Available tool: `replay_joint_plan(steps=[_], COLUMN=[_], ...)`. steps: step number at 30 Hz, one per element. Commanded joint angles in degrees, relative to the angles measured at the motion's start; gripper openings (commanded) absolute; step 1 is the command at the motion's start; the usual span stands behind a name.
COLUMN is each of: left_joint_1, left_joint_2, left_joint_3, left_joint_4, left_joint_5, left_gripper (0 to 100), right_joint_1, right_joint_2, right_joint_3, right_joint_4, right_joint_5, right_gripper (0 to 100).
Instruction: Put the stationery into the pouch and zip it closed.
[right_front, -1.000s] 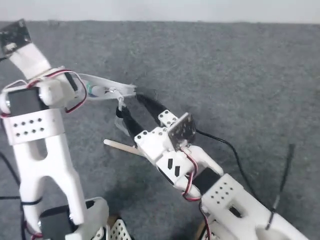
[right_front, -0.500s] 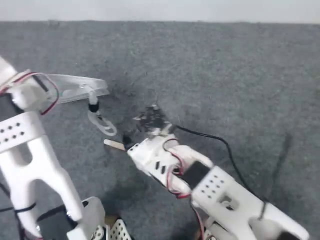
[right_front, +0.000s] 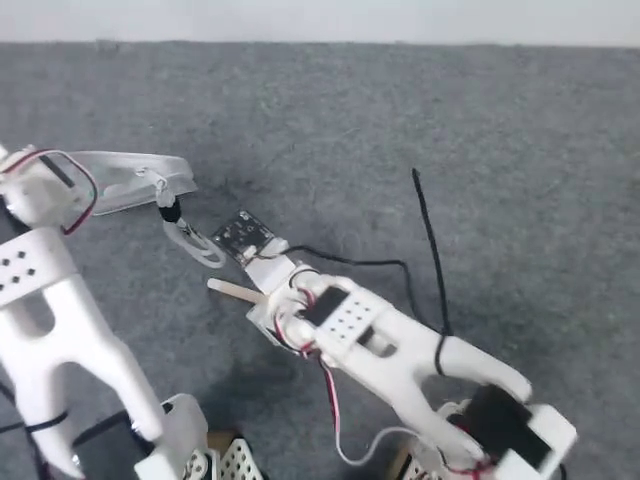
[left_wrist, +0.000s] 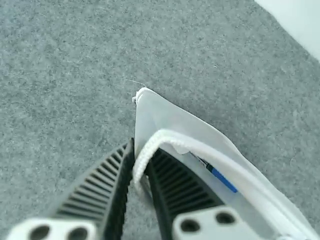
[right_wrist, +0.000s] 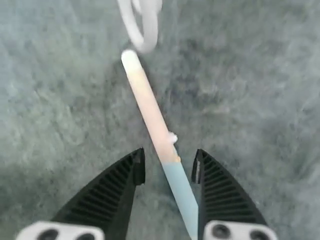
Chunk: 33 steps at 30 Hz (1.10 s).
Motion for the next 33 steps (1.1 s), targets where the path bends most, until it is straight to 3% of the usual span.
replay_joint_plan(steps=[1,16,20,22,28,33], left_joint_1=[-0.4,-0.4,-0.4,-0.4,-0.4,-0.4], left_joint_2=[-0.4,-0.4,-0.4,-0.4,-0.4,-0.4], left_joint_3=[-0.8,-0.7,-0.7,-0.7,-0.2,0.1], left_joint_4=[-2.0,-2.0,-2.0,-2.0,-2.3,-3.0], left_joint_5=[1.0,1.0,1.0,1.0,1.0,1.0], left_gripper=[1,1,1,1,1,1], right_joint_1=[-0.3,0.0,0.1,0.8,6.2,11.9], right_joint_2=[2.9,13.8,14.6,14.5,7.2,-3.2], right_joint_3=[-11.2,-16.3,-16.3,-16.3,-16.4,-16.0], right_joint_4=[11.0,13.1,12.8,13.6,21.7,31.8], right_joint_5=[0.6,1.0,4.5,5.2,5.6,10.5], right_gripper=[14.1,13.3,1.7,1.4,0.6,0.7])
